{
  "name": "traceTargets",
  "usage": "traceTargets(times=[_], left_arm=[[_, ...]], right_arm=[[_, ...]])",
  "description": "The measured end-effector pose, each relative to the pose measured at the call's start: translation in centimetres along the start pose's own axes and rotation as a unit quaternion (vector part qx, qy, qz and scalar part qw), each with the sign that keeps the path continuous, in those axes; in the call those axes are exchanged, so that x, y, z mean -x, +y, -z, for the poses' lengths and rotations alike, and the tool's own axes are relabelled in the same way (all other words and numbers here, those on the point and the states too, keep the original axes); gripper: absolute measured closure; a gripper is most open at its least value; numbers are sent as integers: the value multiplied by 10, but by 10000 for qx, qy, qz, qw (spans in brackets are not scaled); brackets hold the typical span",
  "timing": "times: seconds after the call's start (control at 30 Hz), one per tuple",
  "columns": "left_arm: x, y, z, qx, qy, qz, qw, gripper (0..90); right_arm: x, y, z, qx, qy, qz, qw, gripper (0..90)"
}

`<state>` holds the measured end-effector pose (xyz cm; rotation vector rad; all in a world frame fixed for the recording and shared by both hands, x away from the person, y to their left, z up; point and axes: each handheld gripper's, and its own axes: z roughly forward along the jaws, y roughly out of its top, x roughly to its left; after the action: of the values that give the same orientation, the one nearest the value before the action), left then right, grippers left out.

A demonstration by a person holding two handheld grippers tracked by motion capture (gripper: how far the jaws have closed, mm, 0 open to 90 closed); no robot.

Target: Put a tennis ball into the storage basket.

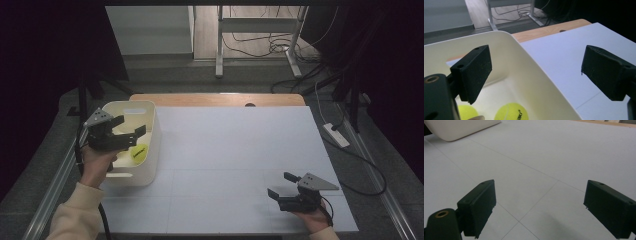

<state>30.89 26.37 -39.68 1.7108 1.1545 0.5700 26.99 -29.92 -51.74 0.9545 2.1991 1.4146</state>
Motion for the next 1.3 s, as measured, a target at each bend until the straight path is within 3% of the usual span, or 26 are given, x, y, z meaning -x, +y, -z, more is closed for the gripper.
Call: traceTargets(times=[0.47,0.83,1.3], left_arm=[[23,-17,6,63,-435,-225,9988,105],[46,-24,6,95,-802,-490,9955,110],[67,-31,-2,49,-1147,-659,9912,111]], right_arm=[[0,0,0,12,-11,2,10000,106],[-1,0,0,11,-8,2,10000,106],[0,0,0,11,-5,0,10000,106]])
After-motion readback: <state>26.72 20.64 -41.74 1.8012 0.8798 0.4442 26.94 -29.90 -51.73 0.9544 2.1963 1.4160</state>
